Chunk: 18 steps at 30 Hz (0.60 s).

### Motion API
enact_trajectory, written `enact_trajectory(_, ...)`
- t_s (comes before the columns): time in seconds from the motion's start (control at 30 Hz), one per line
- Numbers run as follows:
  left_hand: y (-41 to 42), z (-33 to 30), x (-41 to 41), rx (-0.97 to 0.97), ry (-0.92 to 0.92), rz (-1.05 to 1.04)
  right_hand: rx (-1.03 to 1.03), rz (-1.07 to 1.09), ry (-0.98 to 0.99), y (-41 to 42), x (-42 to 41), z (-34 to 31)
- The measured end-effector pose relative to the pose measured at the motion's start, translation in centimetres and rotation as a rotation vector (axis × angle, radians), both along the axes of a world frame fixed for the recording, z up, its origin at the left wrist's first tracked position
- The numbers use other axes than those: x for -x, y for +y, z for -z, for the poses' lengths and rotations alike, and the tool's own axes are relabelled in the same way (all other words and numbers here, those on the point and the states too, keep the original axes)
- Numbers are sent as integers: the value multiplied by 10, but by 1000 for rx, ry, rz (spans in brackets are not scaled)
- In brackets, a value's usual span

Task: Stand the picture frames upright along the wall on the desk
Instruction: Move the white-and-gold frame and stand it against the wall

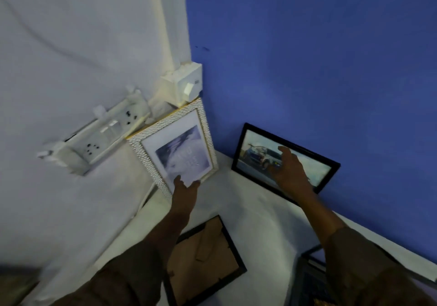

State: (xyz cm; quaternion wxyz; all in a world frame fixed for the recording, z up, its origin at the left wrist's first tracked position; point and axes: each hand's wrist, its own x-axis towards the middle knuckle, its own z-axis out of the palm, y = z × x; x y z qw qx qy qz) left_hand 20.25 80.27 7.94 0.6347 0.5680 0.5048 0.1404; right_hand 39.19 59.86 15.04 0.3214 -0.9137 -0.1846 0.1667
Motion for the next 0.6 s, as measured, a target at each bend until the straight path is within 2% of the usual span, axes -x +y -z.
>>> enact_trajectory(0.1, 22, -1, 34, -60, -14, -173, -23, -93, 77, 48, 6, 7)
enact_trajectory(0.23, 53, -5, 57, -83, 24, -237, -41, -204, 139, 110, 10, 17)
enact_trajectory(0.5, 103, 15, 52, -240, 167, 80, -46, -285, 197, 205, -8, 31)
enact_trajectory(0.6, 108, 26, 50, -234, 216, 146, -56, -315, 233, 219, -18, 38)
